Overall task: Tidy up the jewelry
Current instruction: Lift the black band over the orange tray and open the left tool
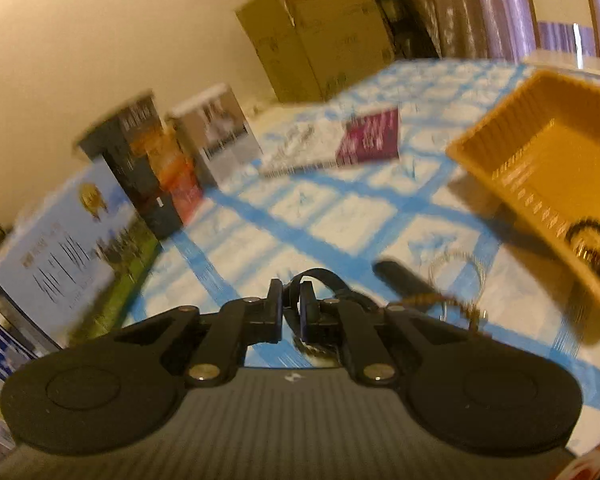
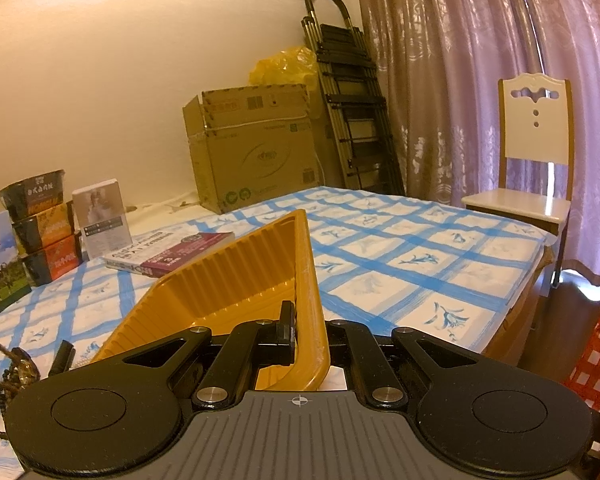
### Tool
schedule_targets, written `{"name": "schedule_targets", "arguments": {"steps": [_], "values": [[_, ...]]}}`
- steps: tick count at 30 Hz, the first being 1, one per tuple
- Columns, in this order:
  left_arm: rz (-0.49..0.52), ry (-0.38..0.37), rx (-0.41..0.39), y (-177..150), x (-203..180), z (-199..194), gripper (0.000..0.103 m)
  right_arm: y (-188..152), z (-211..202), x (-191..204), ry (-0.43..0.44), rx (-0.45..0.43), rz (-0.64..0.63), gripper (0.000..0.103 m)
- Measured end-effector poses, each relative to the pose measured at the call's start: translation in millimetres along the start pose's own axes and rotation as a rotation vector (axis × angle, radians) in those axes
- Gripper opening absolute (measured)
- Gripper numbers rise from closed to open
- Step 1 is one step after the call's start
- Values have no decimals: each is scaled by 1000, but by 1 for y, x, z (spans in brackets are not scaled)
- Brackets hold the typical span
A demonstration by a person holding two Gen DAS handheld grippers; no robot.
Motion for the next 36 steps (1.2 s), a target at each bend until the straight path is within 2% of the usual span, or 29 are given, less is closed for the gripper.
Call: {"name": "schedule_targets", "arguments": {"steps": [3,7,11,14,20,27,32,36], "values": [[-19,19,53,-18,-2,16,7,0,0,0,2,0,-2,6],[-48,77,83,-30,11,26,6,1,0,1,3,-2,-2,6],[-63,99,62,-21,26,19,6,3,1,4,5,-2,-6,6],[-100,78,31,-7,32,11,6,3,1,4,5,-2,-8,6],[-186,-51,-40,29,19,-10,6,3,1,5,6,-2,-10,6],[-266,-293,-69,69,-39,-10,6,3,1,9,15,-4,-21,6],[-280,-424,-31,81,-94,4,6,4,1,10,11,1,-21,6],[-273,-474,14,77,-129,13,6,5,1,9,6,3,-31,6]]}}
Point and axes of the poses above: each gripper's, at about its wrist camera, not at the fingertips, and z roughly the way its jaws point, x to its left, y to its top, the point moved 5 cm from there along z, roughly the way its jaws point, and after that the axes turned 6 degrees about -x, right-handed, at the moved point
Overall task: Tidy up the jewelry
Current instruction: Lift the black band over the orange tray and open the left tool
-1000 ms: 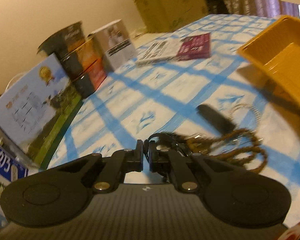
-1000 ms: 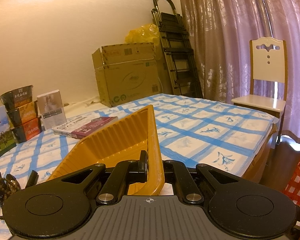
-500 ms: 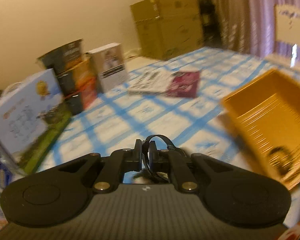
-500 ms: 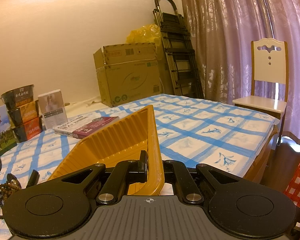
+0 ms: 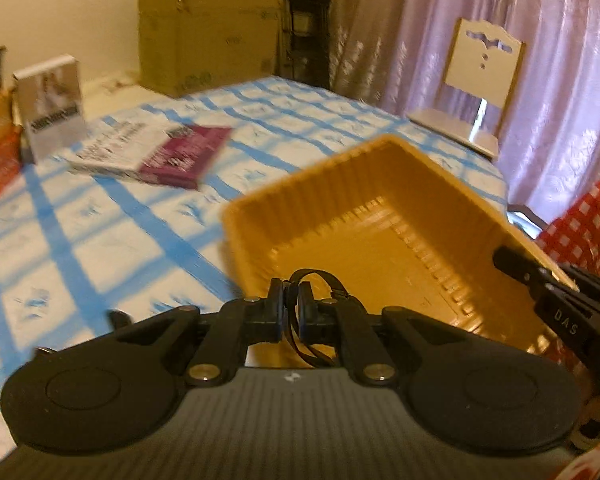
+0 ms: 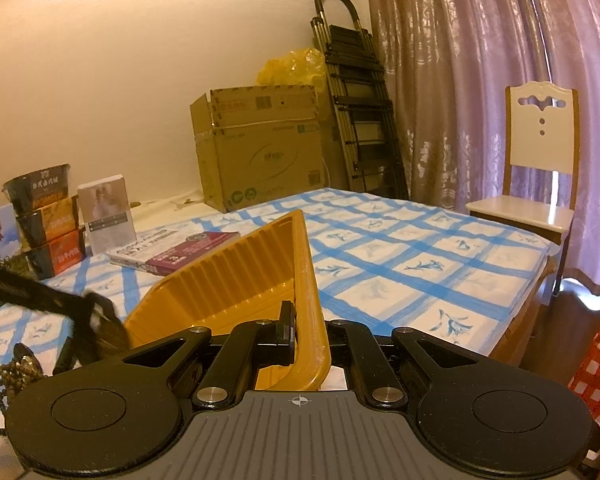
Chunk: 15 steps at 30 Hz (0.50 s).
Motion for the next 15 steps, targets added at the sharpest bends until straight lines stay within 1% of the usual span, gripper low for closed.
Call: {"name": "schedule_targets", "arguments": {"steps": [4,6,10,12,14,15], "values": [[-20,-13,44,-10,-10,22,7,1,-1,-3,-13,-2,1,6],[-20,-8,48,-11,-14,32,7,1,-1,-5,-24,-3,4,6],[-51,-29,45,-3,-18,42,9,-1,-2,-9,-53,-4,3,6],[-80,-47,13,3,-20,37,9,-1,-2,-12,-70,-6,2,6],[-93,-61,-27,9,-22,27,14,-1,-2,-15,-81,-4,-3,6],[-95,-64,-42,10,-22,21,19,-1,-2,-17,-86,-4,-4,6]]}}
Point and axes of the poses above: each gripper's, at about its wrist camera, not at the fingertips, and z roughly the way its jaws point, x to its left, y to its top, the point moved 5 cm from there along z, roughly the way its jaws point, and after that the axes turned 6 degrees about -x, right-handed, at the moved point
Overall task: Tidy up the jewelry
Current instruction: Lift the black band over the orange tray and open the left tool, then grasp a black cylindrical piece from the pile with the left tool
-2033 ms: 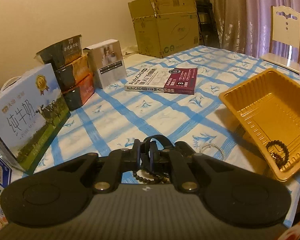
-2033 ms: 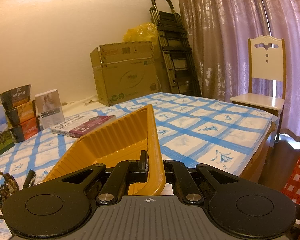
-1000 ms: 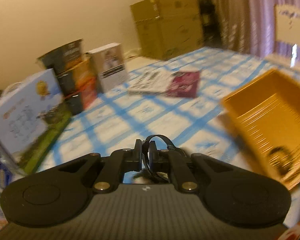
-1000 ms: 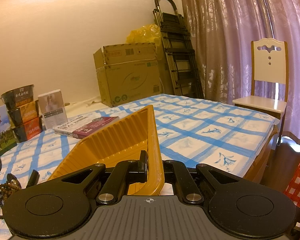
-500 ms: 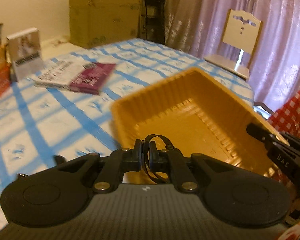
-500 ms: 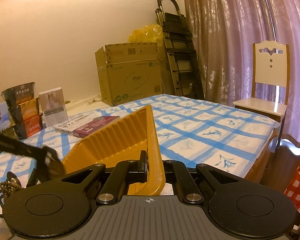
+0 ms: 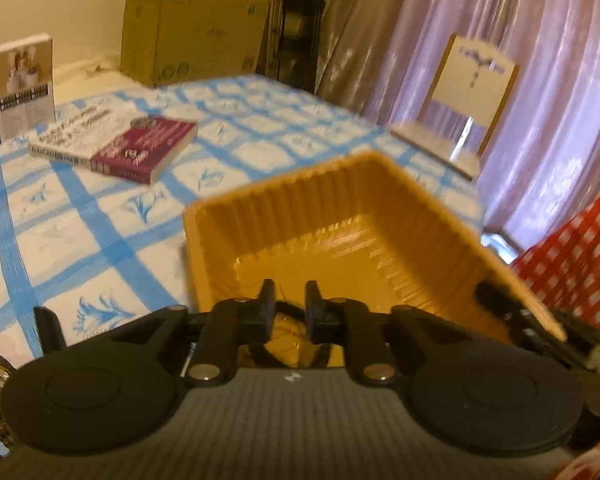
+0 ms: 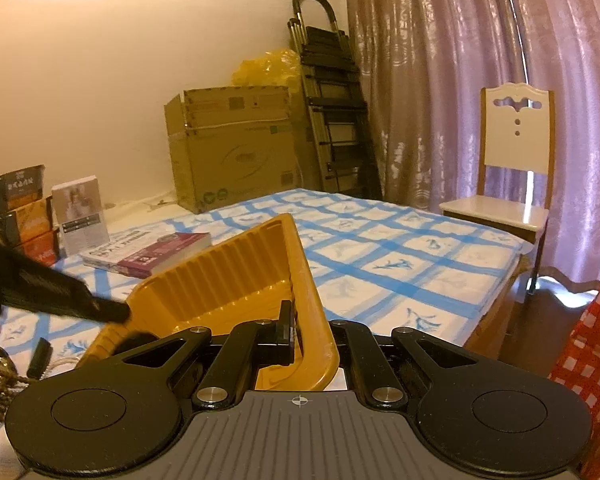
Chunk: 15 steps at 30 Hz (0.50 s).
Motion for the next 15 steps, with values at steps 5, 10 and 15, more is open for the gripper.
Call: {"name": "schedule_targets", "arguments": {"steps": [5,10,15], "values": [[-1,4,-48,0,12,-35,20,0,-1,-6,-22,3,-1,6],[44,100,-24,-24,47,-73,21,0,-2,-10,-34,2,0,6],[-4,228,42,-46,95,-84,21,0,-2,-9,-36,0,3,6]]}}
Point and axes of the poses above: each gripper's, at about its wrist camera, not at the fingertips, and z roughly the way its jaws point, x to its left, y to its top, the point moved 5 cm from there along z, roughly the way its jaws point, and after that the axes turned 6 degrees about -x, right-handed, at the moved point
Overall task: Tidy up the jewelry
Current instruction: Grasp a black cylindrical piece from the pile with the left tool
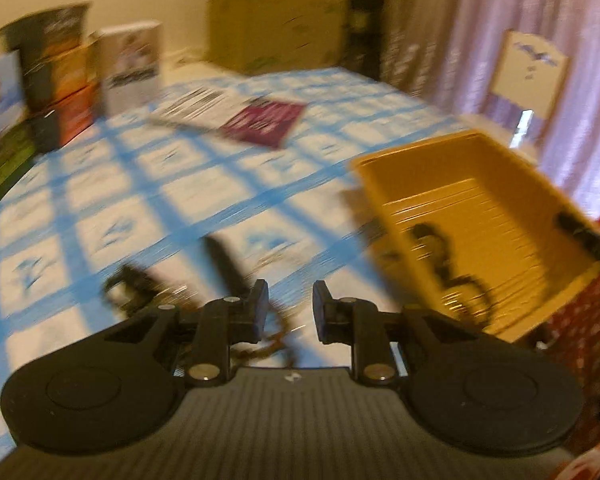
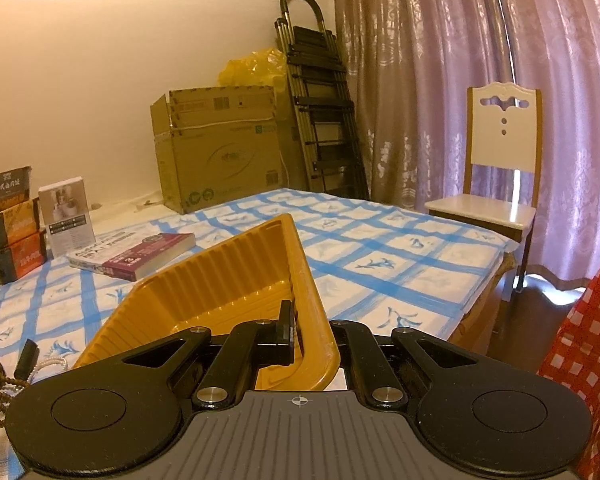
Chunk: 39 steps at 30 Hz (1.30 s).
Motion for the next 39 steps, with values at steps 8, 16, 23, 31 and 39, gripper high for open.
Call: {"name": "schedule_targets", "arguments": {"steps": [8,16,23,31,39], "values": [[4,76,19,0,25,23,24,0,0,3,-18,4,-3,6],[13,83,71,1,23,63,30,-4,1,7,-85,4,-4,7],[-20,98,102,2,30,88,30,-7,5,6,-93,16,8,7],[-10,124,121,7,39,104,27,-8,8,8,-86,22,10,7],[-2,106,111,7,44,102,20,-8,9,11,-82,25,9,6]]}}
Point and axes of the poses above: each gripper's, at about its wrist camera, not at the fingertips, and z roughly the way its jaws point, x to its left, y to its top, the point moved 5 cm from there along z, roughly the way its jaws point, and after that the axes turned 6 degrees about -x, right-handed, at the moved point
